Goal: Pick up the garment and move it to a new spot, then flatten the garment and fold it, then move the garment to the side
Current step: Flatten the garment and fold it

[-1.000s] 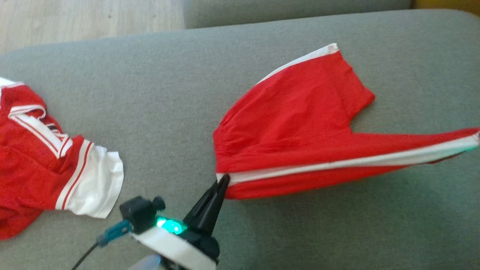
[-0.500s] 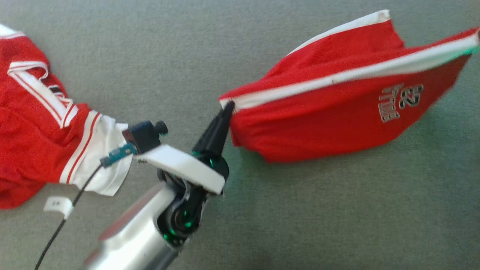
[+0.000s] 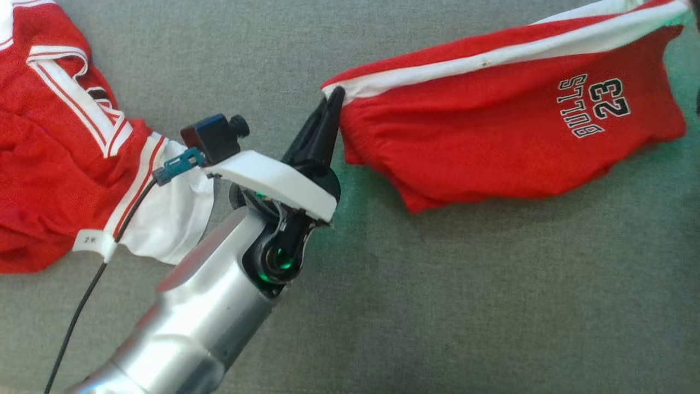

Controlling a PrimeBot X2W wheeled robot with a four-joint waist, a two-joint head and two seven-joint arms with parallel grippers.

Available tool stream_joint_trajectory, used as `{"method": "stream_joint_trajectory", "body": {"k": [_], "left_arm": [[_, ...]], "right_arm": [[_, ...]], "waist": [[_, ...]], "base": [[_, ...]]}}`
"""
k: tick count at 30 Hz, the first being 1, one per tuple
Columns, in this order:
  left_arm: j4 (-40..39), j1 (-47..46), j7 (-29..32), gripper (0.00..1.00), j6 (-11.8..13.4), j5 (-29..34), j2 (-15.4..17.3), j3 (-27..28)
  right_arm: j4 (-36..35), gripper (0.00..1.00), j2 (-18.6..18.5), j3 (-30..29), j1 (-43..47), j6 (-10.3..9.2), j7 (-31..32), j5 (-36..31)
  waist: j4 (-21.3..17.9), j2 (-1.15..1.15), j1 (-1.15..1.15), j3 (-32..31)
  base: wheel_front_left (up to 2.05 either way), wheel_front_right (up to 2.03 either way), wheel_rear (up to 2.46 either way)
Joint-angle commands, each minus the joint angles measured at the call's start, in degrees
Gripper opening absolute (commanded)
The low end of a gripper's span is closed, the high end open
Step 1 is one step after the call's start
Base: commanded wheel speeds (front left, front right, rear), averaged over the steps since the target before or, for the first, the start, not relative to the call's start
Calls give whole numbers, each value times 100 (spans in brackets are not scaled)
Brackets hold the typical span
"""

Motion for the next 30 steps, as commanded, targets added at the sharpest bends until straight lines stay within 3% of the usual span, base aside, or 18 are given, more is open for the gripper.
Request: {"method": "stream_joint_trajectory", "body": {"k": [1,6,10,13,16,22,26,30], "left_arm": [[-121,-144,-68,98,-31,56,56,237],[170,-128,-152,100,-118,113,-9,187],[261,6,-472,100,-117,534,107,13],[251,167,-818,100,161,1302,302,-149],[82,509,-939,100,630,2110,399,-68],[-1013,1630,-949,100,1416,4053,332,727],[-1537,2298,-950,100,1695,5119,257,959],[-1818,2760,-950,100,1751,5725,101,1065]], "right_arm": [[-112,100,-117,-6,-19,-4,-85,36],[108,100,-88,275,-136,-4,-435,218],[174,100,-164,366,90,-4,-793,439],[78,100,-268,494,467,-4,-931,596],[-7,100,-355,599,904,-4,-1017,685],[127,100,-327,512,1527,-4,-1159,741],[462,100,-215,338,1539,-4,-1165,654],[980,100,-120,137,1297,-4,-1053,482]], "waist": [[5,0,-1,7],[-13,0,-1,-102],[-50,0,-1,-359],[-90,0,-1,-590],[-131,0,-1,-781],[-49,0,-1,-949],[123,0,-1,-958],[421,0,-1,-869]], "base": [[0,0,0],[0,0,0],[0,0,0],[0,0,0],[0,0,0],[0,0,0],[0,0,0],[0,0,0]]}}
